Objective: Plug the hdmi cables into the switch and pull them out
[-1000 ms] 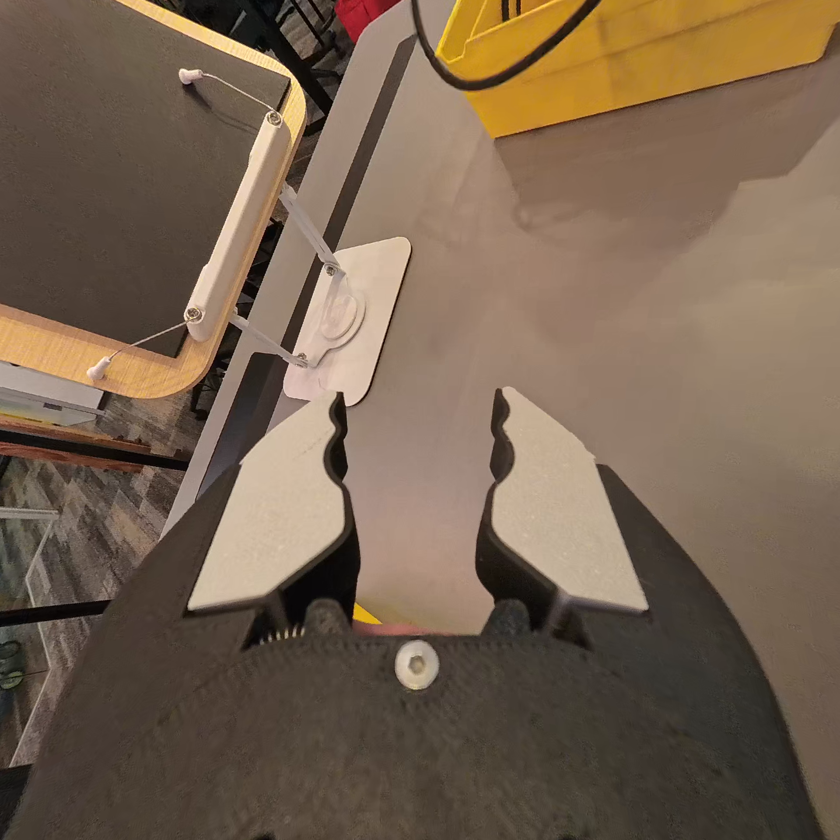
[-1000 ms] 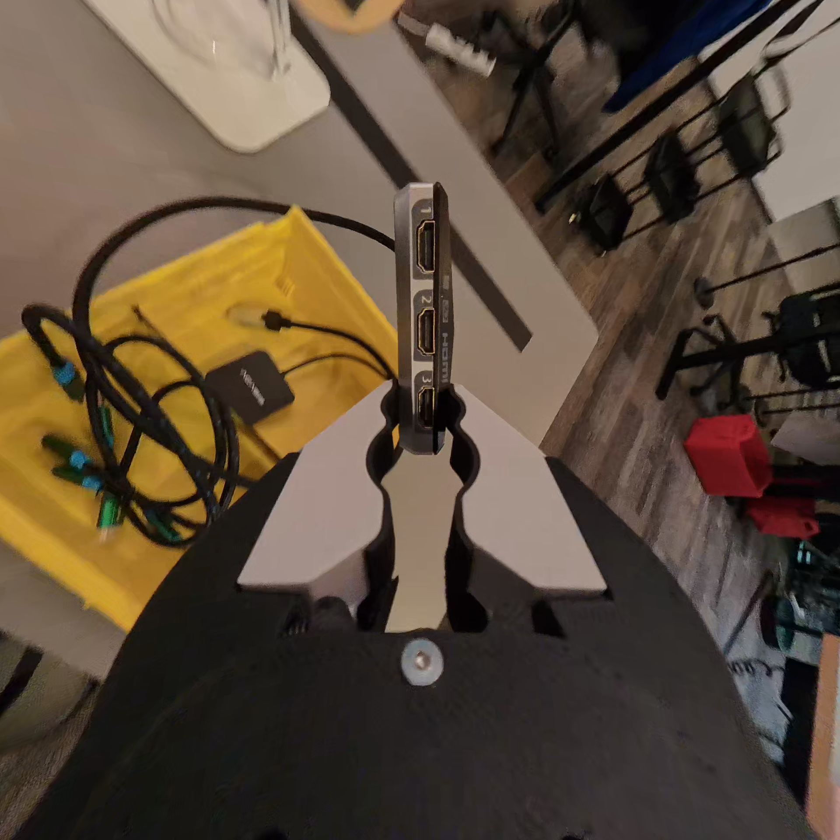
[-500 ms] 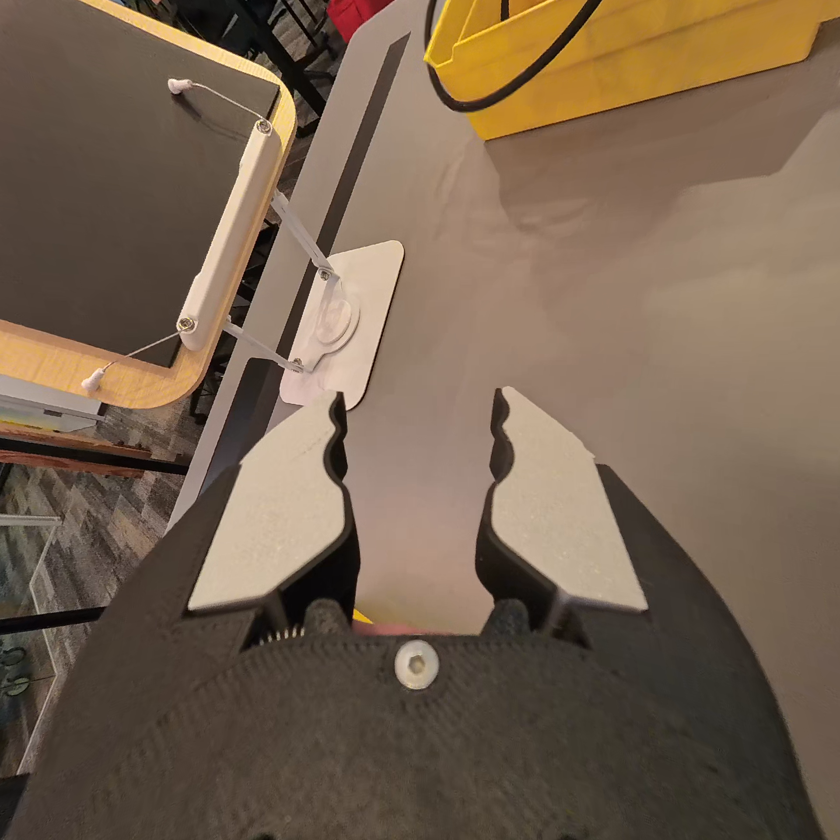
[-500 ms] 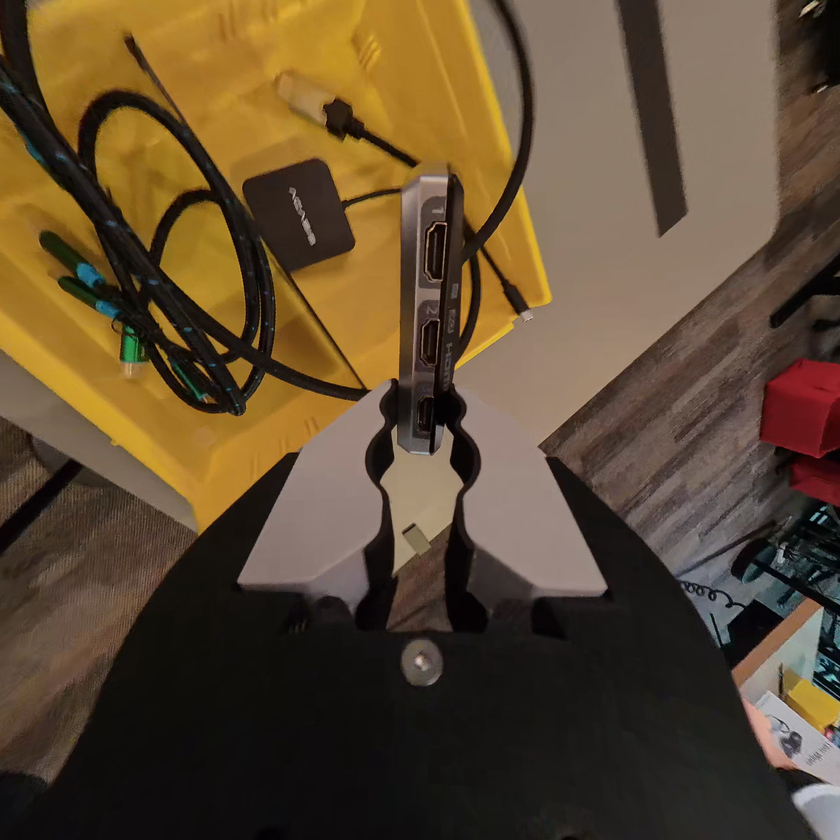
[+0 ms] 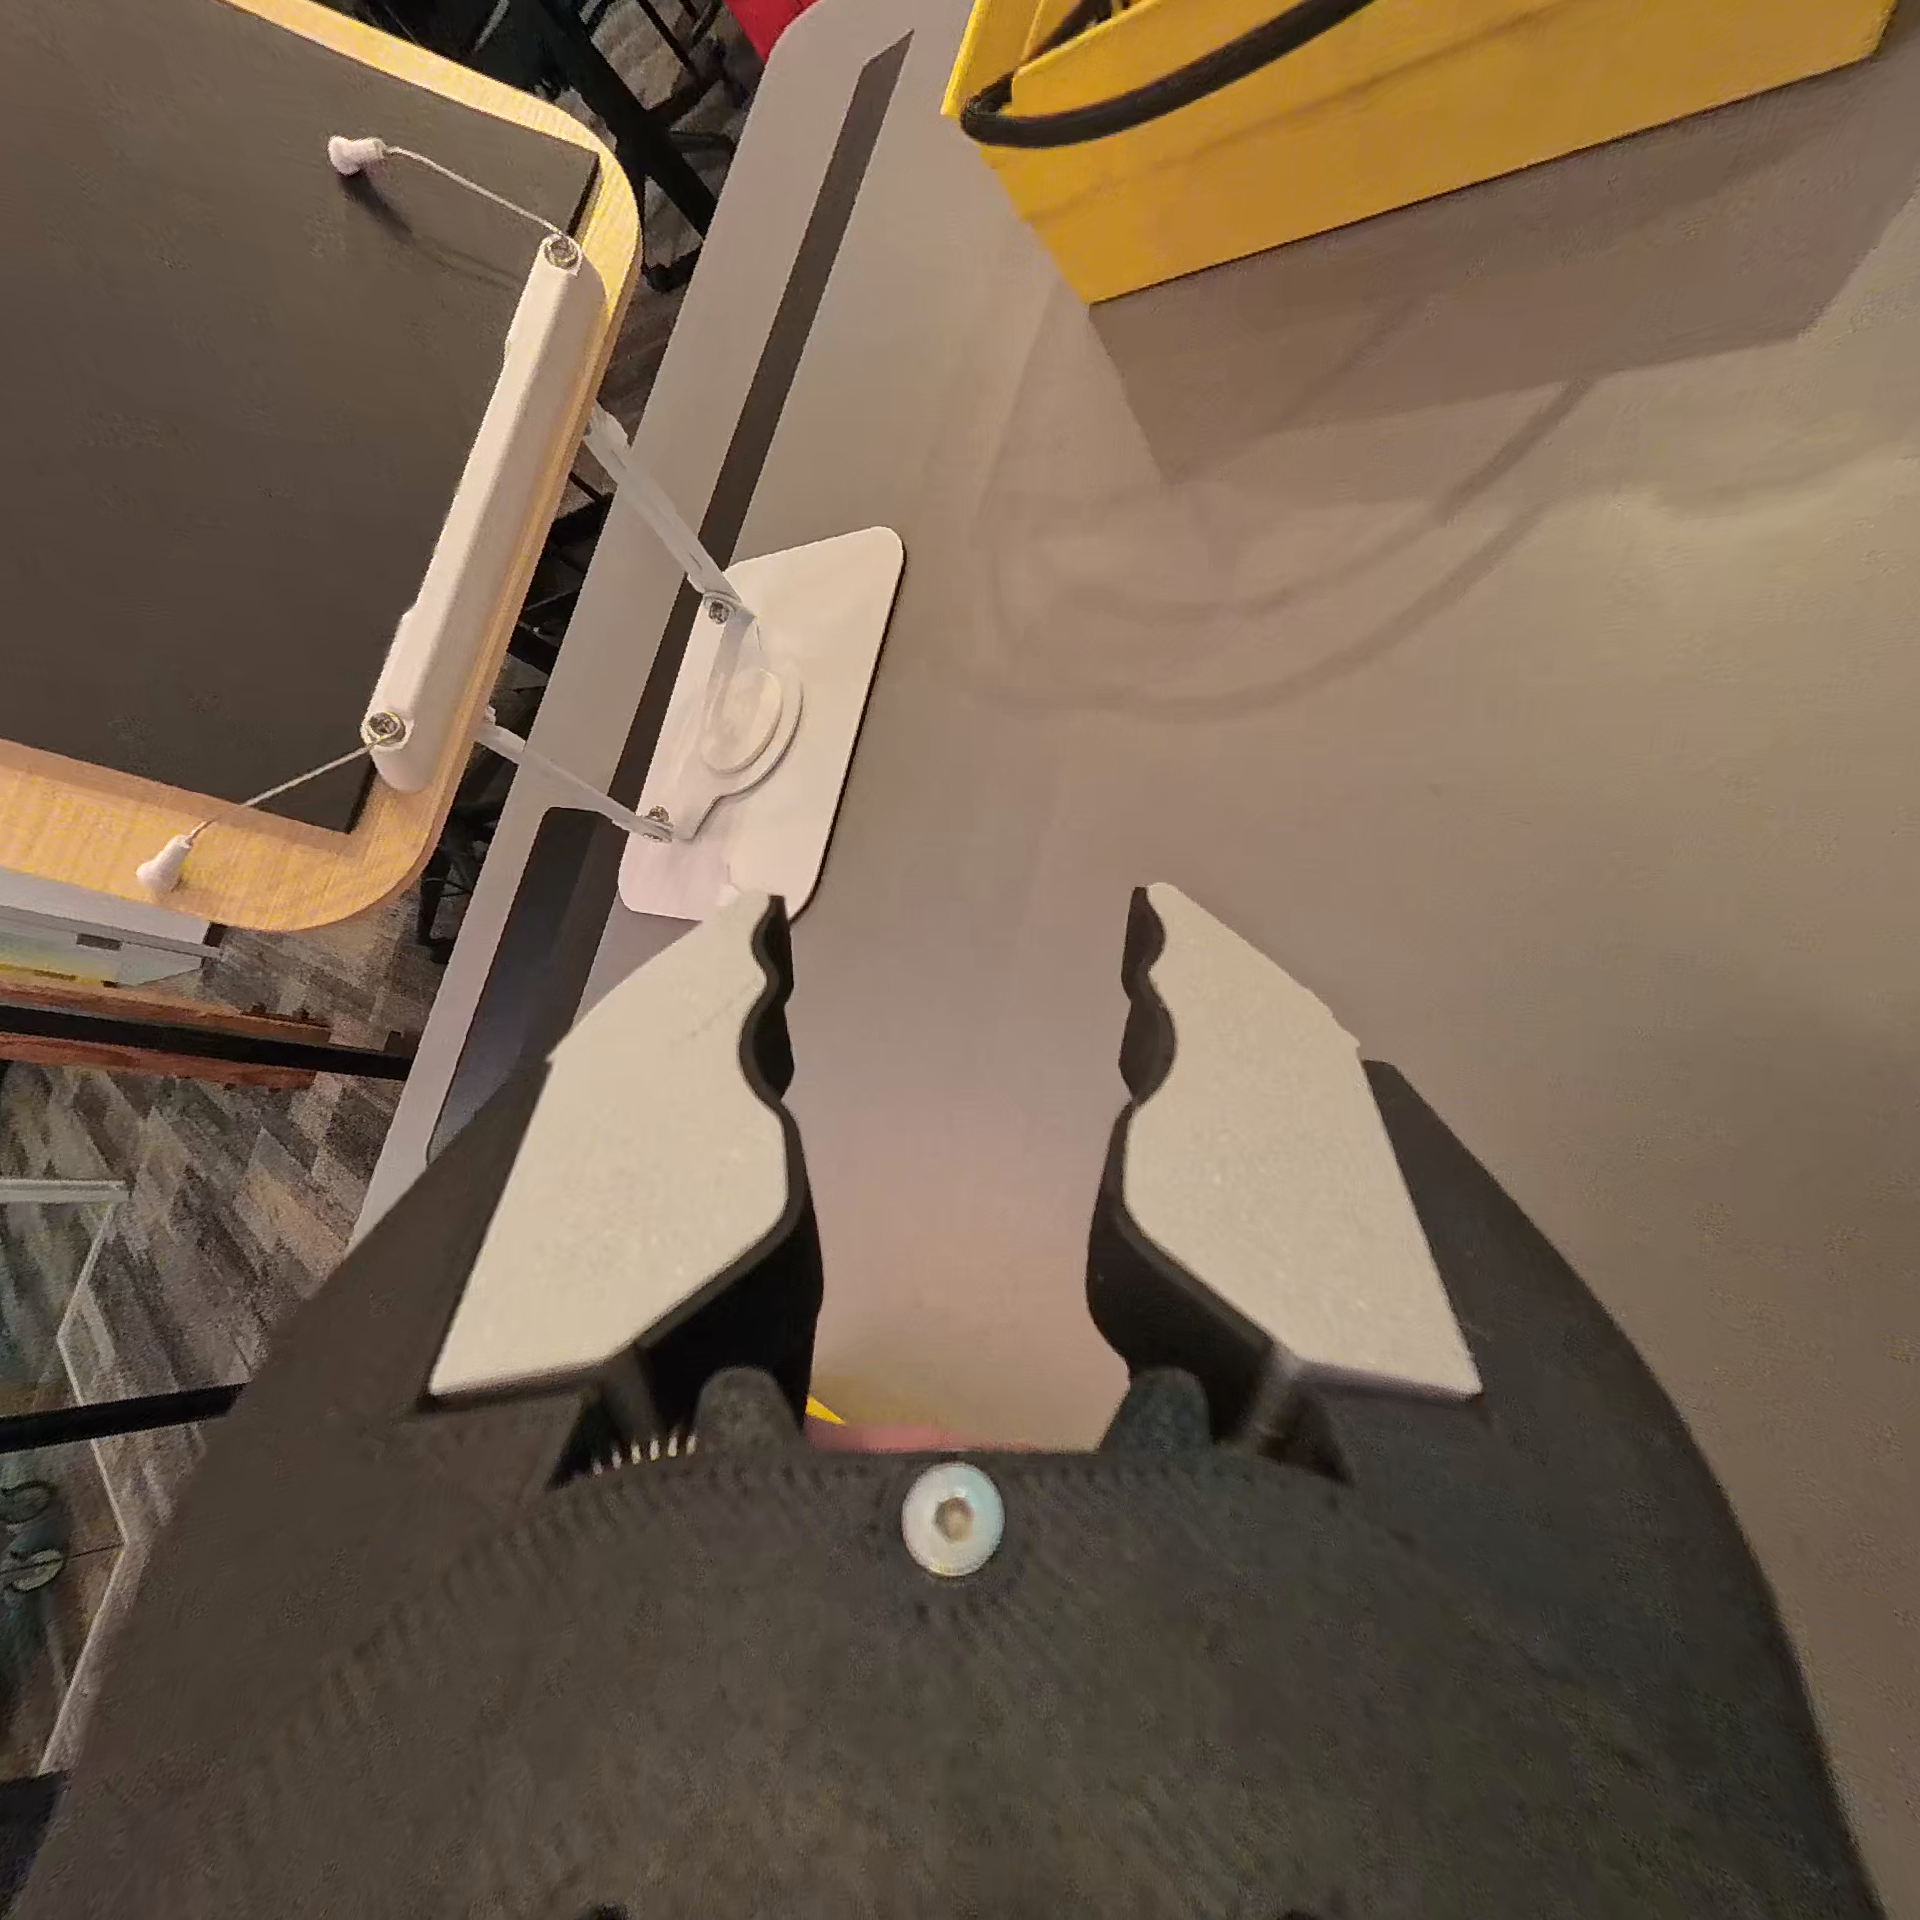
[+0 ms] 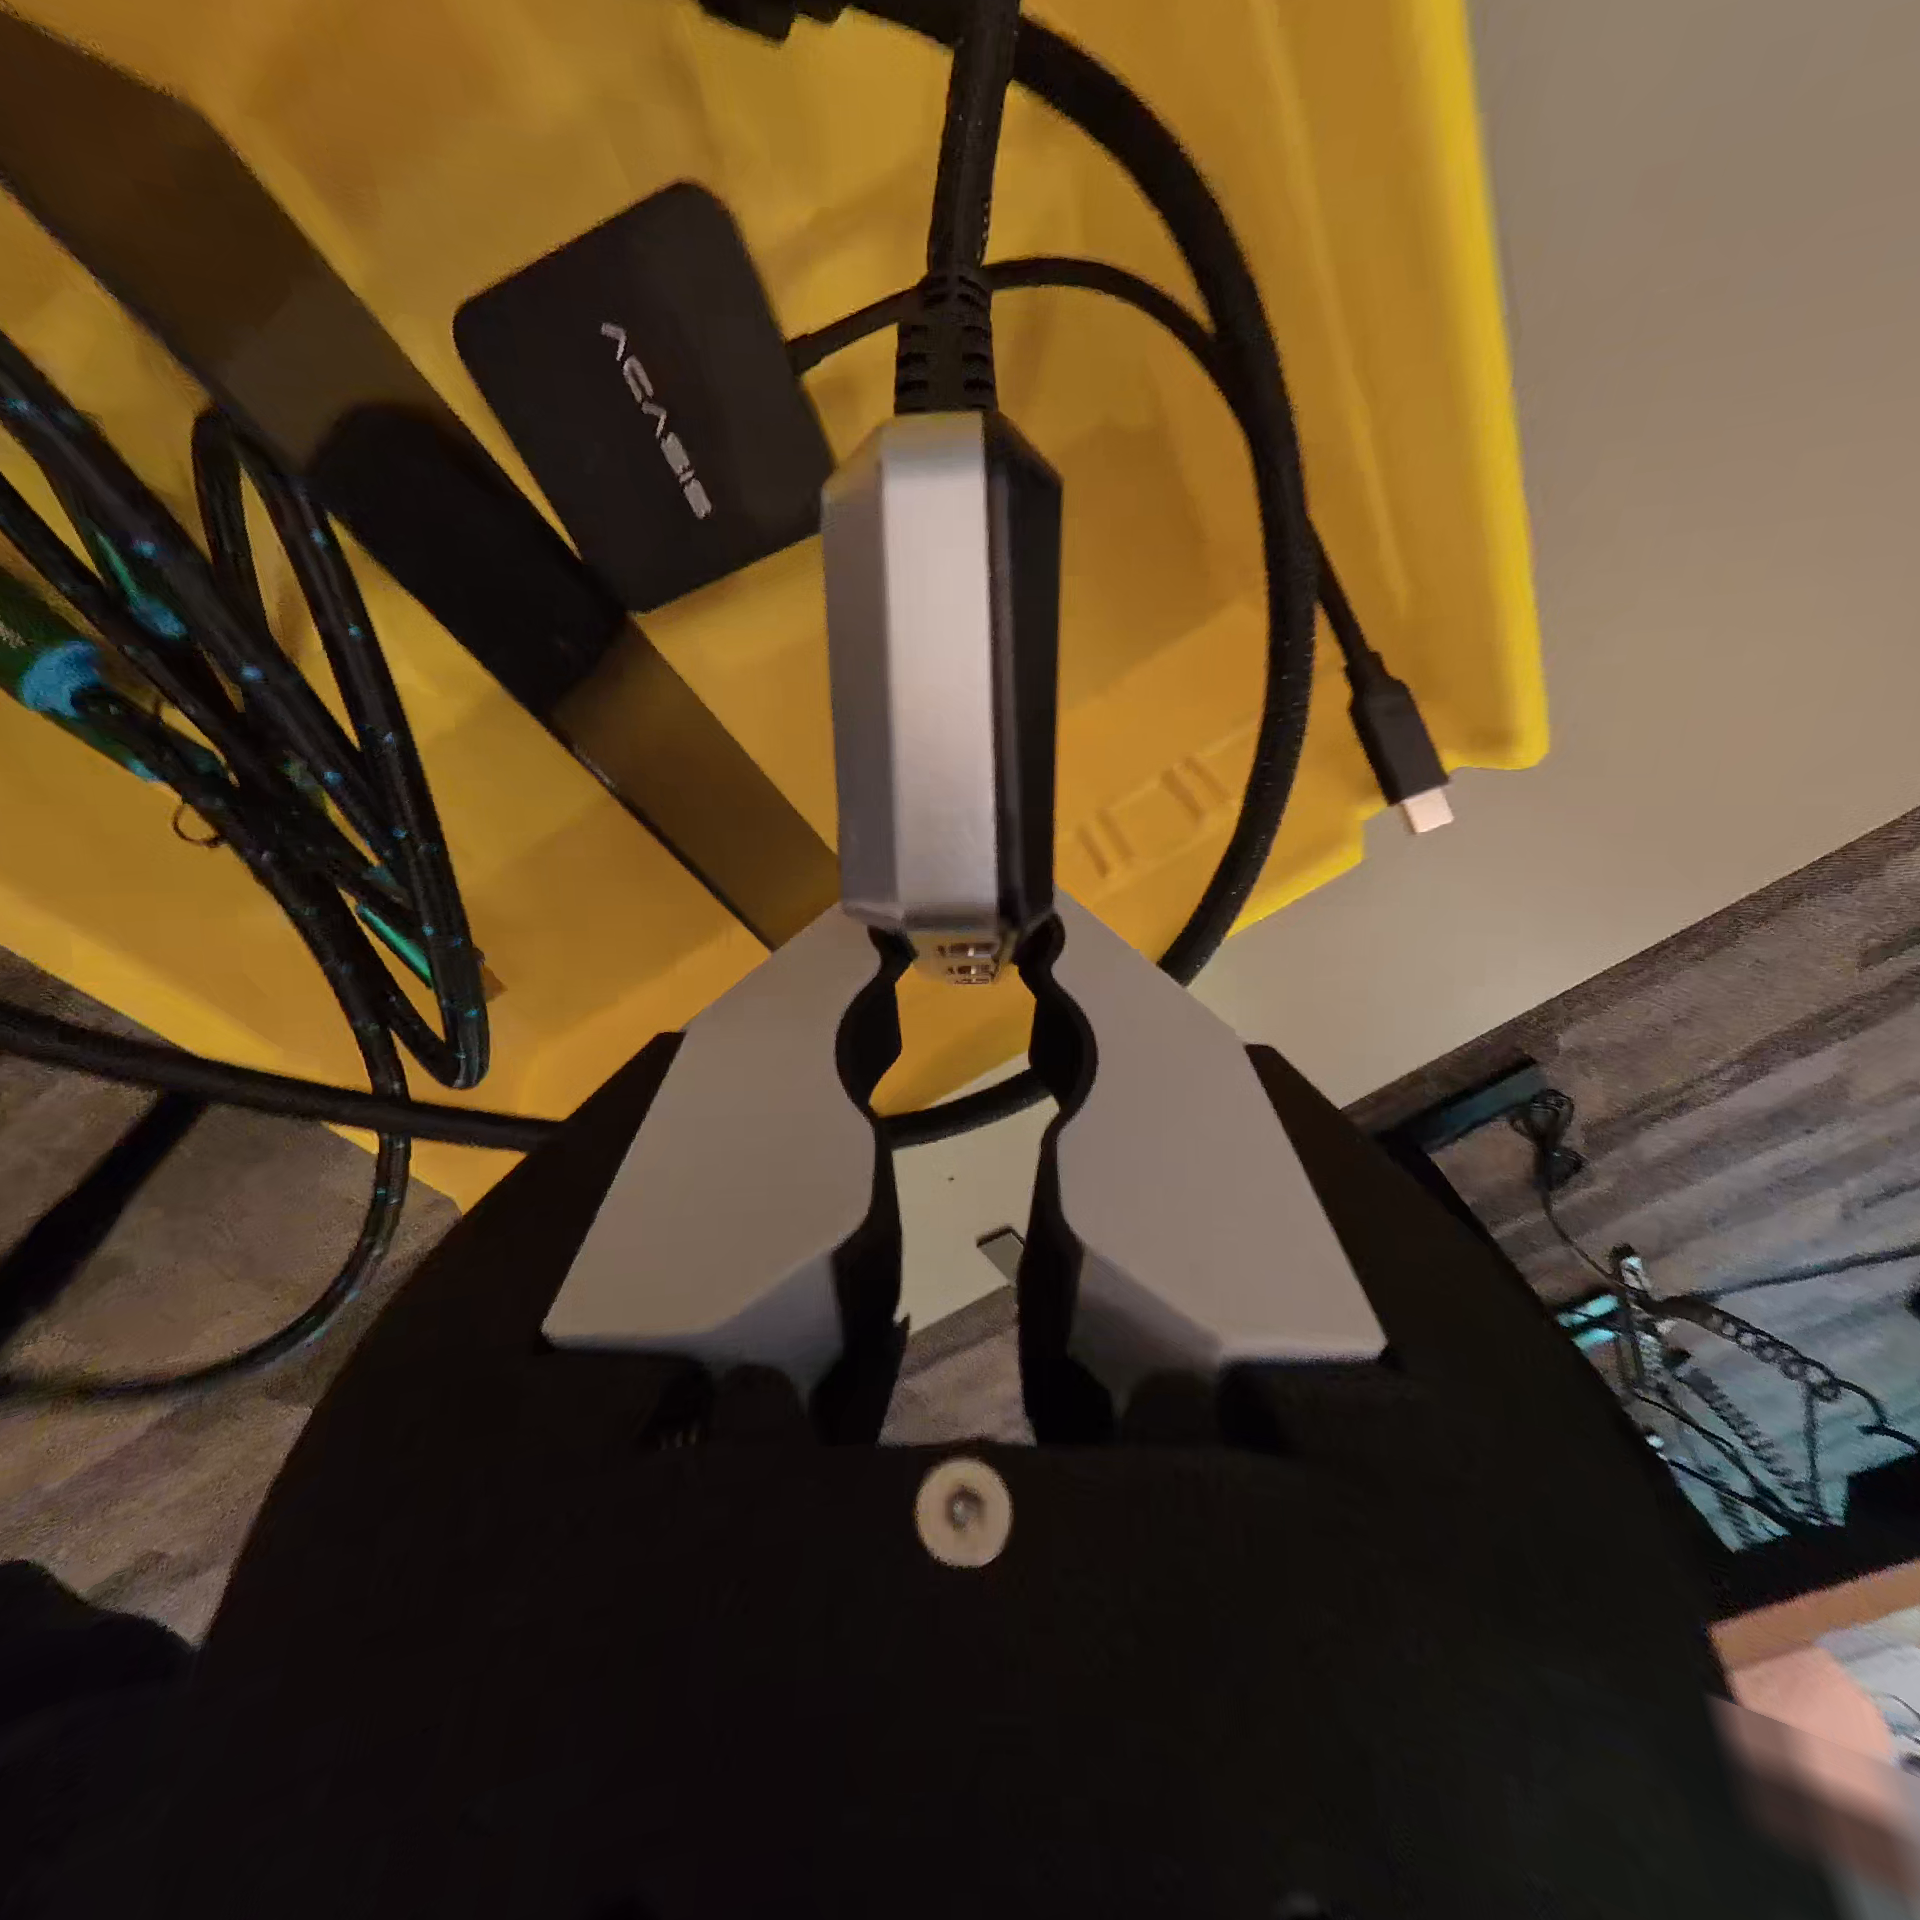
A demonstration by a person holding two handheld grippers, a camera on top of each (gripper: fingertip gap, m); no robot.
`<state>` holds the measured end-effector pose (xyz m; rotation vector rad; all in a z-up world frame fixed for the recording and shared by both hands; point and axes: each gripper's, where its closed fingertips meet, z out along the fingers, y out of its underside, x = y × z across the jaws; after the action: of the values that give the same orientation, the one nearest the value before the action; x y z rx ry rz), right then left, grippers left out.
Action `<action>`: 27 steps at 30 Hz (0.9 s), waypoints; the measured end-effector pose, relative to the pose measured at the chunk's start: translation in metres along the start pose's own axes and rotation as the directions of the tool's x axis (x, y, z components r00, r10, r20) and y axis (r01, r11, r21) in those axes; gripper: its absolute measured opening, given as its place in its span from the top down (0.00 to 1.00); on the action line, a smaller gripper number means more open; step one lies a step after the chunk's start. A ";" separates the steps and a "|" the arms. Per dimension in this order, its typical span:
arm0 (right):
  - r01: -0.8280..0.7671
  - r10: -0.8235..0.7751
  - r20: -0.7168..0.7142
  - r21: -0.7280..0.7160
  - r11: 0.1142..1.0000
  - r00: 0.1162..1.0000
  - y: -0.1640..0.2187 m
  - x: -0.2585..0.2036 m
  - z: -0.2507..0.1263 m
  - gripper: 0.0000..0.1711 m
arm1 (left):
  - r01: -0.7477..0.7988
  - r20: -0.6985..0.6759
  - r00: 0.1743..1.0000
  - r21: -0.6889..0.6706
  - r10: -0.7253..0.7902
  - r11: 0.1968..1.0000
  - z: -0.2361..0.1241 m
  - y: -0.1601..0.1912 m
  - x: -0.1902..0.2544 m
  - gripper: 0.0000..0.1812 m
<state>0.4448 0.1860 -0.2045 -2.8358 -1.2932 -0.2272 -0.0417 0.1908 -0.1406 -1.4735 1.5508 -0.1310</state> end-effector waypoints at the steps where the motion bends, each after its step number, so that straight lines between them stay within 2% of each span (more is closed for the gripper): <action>1: -0.014 0.014 0.020 0.008 1.000 1.000 -0.002 0.000 0.001 0.90 | 0.001 -0.005 1.000 -0.001 -0.001 1.000 0.001 0.001 0.001 0.66; 3: -0.020 0.024 0.091 -0.041 0.999 0.996 0.002 -0.006 0.013 0.90 | 0.000 -0.015 1.000 -0.006 0.000 1.000 0.005 0.002 0.004 0.66; 6: 0.022 -0.009 0.090 -0.140 0.990 0.996 0.010 -0.008 0.034 0.90 | -0.011 -0.025 1.000 -0.014 0.010 1.000 0.007 0.003 0.009 0.66; 11: -0.012 0.016 0.063 -0.062 0.998 0.998 -0.009 -0.005 0.046 0.90 | -0.001 -0.027 1.000 -0.007 0.001 1.000 0.006 0.001 0.008 0.66; 13: -0.046 0.046 0.098 -0.010 0.999 0.994 -0.018 -0.008 0.044 0.89 | 0.000 -0.031 1.000 -0.008 0.000 1.000 0.007 0.002 0.009 0.66; 14: -0.065 0.064 0.090 0.012 0.998 0.994 -0.021 -0.005 0.040 0.84 | -0.002 -0.034 0.999 -0.011 0.002 1.000 0.008 0.002 0.011 0.66; 17: -0.082 0.077 0.058 0.093 0.992 0.995 -0.027 0.002 0.020 0.74 | -0.006 -0.041 0.999 -0.017 0.005 1.000 0.010 0.004 0.013 0.66; 22: -0.119 0.130 -0.032 0.238 0.964 0.991 -0.023 -0.001 -0.043 0.65 | -0.004 -0.046 0.999 -0.021 0.003 1.000 0.011 0.005 0.014 0.66; 25: -0.114 0.146 -0.062 0.359 0.926 0.987 -0.009 -0.043 -0.086 0.65 | -0.001 -0.042 0.999 -0.021 0.000 1.000 0.010 0.006 0.012 0.66; 27: -0.113 0.139 -0.031 0.424 0.898 0.990 0.007 -0.090 -0.102 0.70 | 0.006 -0.042 0.999 -0.017 -0.007 1.000 0.009 0.006 0.011 0.66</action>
<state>0.3790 0.1064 -0.1159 -2.5055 -0.9943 -0.0226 -0.0381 0.1884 -0.1554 -1.4978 1.5842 -0.1542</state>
